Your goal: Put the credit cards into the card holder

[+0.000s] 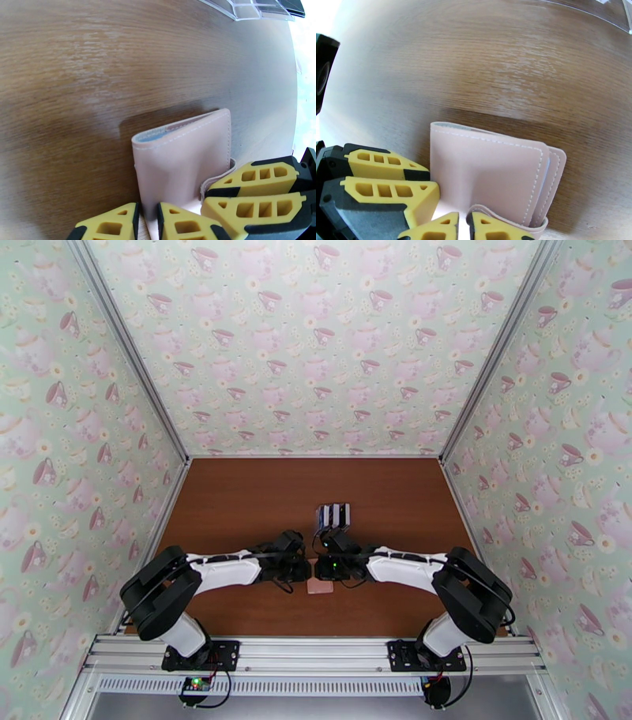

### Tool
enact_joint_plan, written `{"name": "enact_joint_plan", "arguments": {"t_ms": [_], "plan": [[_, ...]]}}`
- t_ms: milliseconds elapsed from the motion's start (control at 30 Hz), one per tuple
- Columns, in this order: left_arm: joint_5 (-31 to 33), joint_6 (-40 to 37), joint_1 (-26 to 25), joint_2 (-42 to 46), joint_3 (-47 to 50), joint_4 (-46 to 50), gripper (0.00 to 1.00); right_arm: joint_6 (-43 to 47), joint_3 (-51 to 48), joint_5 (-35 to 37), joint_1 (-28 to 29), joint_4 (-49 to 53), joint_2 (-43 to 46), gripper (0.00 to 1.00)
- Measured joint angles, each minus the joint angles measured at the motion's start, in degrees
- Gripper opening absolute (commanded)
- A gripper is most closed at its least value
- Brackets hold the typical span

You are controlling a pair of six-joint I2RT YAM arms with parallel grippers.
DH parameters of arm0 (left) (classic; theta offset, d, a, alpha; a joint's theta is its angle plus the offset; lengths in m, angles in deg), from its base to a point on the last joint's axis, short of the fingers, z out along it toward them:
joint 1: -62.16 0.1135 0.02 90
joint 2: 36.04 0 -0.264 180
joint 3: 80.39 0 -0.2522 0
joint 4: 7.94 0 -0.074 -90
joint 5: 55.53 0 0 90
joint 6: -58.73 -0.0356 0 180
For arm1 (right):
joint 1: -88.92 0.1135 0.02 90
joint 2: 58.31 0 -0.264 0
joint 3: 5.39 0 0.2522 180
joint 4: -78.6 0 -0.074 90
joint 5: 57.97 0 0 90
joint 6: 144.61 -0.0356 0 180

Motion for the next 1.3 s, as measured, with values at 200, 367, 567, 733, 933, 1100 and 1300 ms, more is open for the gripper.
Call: {"name": "enact_joint_plan", "arguments": {"t_ms": [200,367,567,733,933,1100,1300], "plan": [[-0.2,0.0,0.3,0.0,0.0,0.0,0.22,-1.0,-0.4,-0.8,0.0,-1.4,-0.4,0.09],[-0.4,0.0,0.7,0.0,0.3,-0.4,0.22,-1.3,-0.4,-1.2,-0.2,-1.7,-0.8,0.05],[-0.8,-0.3,1.4,0.0,0.3,-0.4,0.22,-1.3,-0.7,-1.0,-0.2,-1.9,-0.1,0.16],[-0.8,-1.3,2.1,0.0,0.3,0.1,0.22,-1.3,-0.9,0.5,-0.3,0.3,3.8,0.2],[-0.8,-1.7,2.3,-0.3,-0.2,1.0,0.22,-1.3,-1.5,1.4,-1.6,2.1,8.4,0.26],[-0.8,-2.4,2.3,-1.4,-1.7,2.0,0.22,-1.0,-3.9,2.3,-3.8,3.3,9.5,0.33],[-0.8,-3.0,2.3,-2.8,-3.7,3.1,0.22,-1.0,-5.6,2.5,-4.4,4.1,9.6,0.34]]}}
